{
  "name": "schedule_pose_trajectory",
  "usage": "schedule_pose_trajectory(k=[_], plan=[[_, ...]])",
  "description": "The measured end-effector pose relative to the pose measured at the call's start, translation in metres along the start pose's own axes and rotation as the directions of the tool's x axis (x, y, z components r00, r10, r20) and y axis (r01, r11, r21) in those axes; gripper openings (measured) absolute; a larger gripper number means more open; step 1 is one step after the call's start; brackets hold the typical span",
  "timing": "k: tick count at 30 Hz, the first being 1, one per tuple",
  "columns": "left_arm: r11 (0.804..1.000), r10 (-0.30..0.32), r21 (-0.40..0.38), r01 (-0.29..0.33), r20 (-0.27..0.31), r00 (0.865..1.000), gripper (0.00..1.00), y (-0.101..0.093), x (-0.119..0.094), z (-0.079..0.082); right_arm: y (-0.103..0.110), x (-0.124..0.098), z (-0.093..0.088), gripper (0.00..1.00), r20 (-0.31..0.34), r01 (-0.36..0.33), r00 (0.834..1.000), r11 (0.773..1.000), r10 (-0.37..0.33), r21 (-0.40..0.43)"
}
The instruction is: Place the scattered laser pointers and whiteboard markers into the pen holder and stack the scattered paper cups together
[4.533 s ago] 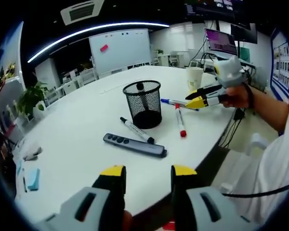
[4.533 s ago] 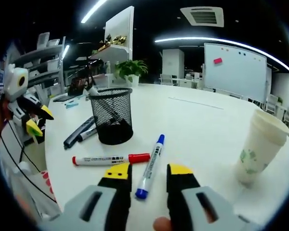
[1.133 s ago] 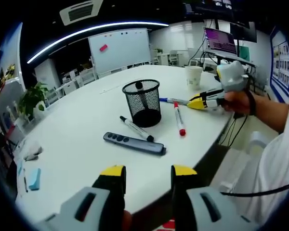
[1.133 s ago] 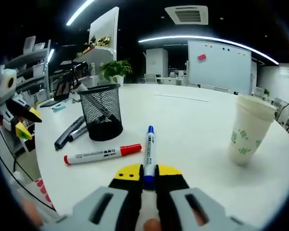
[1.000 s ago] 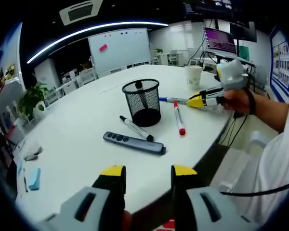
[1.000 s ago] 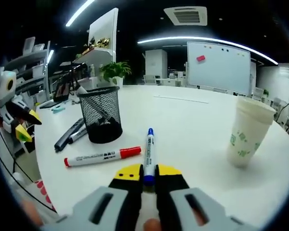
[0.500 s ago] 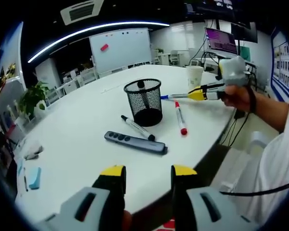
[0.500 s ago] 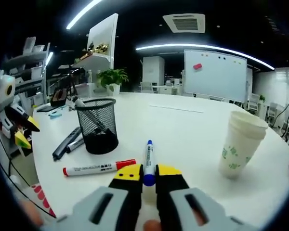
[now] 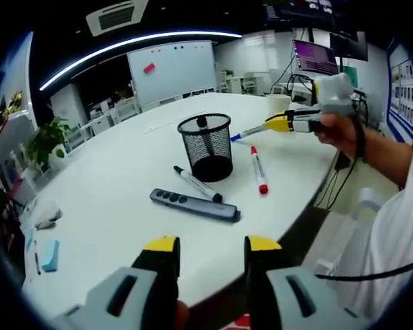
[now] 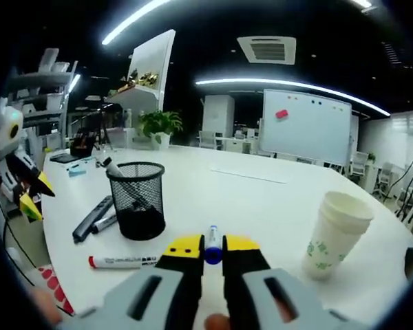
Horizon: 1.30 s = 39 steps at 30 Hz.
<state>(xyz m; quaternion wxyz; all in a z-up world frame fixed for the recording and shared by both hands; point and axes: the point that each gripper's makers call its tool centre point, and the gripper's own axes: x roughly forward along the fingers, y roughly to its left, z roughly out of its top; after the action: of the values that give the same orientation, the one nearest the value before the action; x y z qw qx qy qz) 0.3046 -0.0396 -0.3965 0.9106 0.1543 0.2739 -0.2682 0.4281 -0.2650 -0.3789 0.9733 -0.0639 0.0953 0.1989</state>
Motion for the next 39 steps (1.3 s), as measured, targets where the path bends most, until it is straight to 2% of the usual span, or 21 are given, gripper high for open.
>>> schedule_pose_trajectory(k=[10, 30, 39], plan=[[1.0, 0.004, -0.002, -0.004, 0.006, 1.0, 0.38, 0.002, -0.001, 0.001, 0.0, 0.005, 0.017, 0.1, 0.057, -0.003, 0.998, 1.0, 0.004, -0.026], [1.0, 0.013, -0.011, -0.013, 0.002, 1.0, 0.38, 0.005, -0.003, -0.003, -0.008, 0.014, 0.033, 0.1, 0.102, 0.015, 0.995, 0.999, -0.012, -0.029], [1.0, 0.015, -0.013, -0.015, 0.001, 1.0, 0.38, 0.006, -0.003, -0.003, -0.011, 0.019, 0.048, 0.1, 0.129, 0.016, 0.992, 0.999, -0.01, -0.046]])
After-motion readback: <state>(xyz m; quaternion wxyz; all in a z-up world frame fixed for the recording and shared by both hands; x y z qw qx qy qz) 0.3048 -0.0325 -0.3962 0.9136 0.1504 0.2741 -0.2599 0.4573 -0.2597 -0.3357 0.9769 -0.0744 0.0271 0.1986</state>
